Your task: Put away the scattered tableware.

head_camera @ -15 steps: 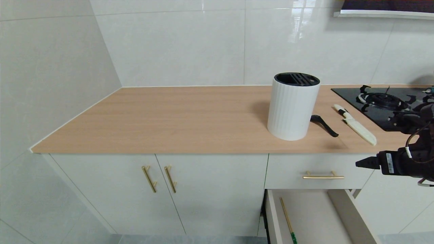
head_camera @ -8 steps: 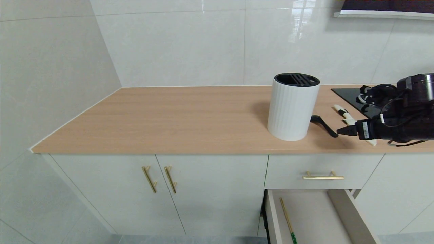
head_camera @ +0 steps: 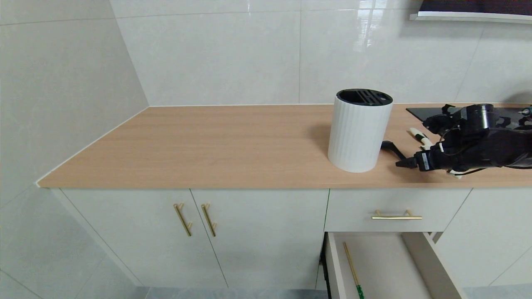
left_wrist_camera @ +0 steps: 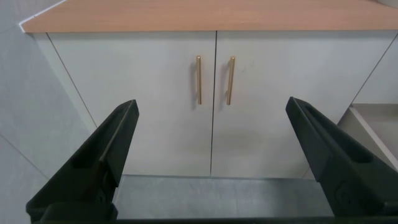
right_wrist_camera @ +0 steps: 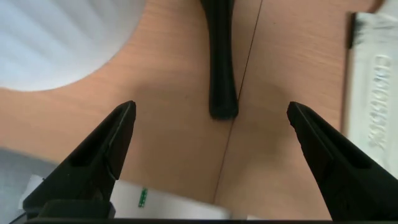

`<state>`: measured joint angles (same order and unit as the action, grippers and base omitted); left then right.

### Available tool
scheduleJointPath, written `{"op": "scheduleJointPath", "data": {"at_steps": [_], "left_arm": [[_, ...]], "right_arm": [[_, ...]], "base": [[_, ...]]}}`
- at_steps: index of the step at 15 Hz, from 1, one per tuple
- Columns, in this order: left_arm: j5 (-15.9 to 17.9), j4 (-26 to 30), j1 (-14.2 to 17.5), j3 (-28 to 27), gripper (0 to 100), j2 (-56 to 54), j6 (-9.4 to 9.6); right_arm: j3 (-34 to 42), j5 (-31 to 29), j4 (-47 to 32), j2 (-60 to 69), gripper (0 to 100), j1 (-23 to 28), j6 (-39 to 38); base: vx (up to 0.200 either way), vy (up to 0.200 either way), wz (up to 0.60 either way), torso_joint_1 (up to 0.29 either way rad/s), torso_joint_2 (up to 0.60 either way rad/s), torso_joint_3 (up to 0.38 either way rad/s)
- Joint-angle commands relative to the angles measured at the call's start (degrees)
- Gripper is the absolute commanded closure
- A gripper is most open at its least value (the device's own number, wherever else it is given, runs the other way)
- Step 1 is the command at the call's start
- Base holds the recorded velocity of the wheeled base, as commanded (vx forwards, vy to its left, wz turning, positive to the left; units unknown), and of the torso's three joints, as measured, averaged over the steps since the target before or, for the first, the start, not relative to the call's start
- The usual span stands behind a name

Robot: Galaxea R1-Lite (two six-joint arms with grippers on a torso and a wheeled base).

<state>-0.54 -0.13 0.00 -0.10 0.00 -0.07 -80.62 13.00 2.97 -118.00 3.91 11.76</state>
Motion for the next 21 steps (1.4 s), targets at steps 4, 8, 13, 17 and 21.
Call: {"op": "scheduleJointPath", "data": {"at_steps": [4, 8, 13, 17, 21], "left_arm": [[0.0, 0.0, 0.0, 0.0, 0, 0.1, -0.01], [0.0, 0.0, 0.0, 0.0, 0, 0.1, -0.01], [-0.1, 0.0, 0.0, 0.0, 0, 0.1, -0.01], [0.0, 0.0, 0.0, 0.0, 0, 0.1, -0.01], [0.0, 0.0, 0.0, 0.0, 0, 0.1, -0.01]], "right_arm": [[-2.6, 0.7, 2.4, -5.6, 0, 0.7, -0.1], [-2.7, 0.6, 7.8, -8.1, 0, -0.5, -0.4], [-2.8, 0.6, 8.5, -8.6, 100, -0.6, -0.4], [-2.7, 0.6, 8.5, -8.6, 100, -0.6, -0.4], [-2.8, 0.6, 8.5, -8.4, 100, -0.6, -0.6]], "base": [[0.0, 0.0, 0.0, 0.0, 0.0, 0.0], [0.0, 0.0, 0.0, 0.0, 0.0, 0.0], [0.0, 0.0, 0.0, 0.0, 0.0, 0.0], [0.0, 0.0, 0.0, 0.0, 0.0, 0.0], [0.0, 0.0, 0.0, 0.0, 0.0, 0.0]]}}
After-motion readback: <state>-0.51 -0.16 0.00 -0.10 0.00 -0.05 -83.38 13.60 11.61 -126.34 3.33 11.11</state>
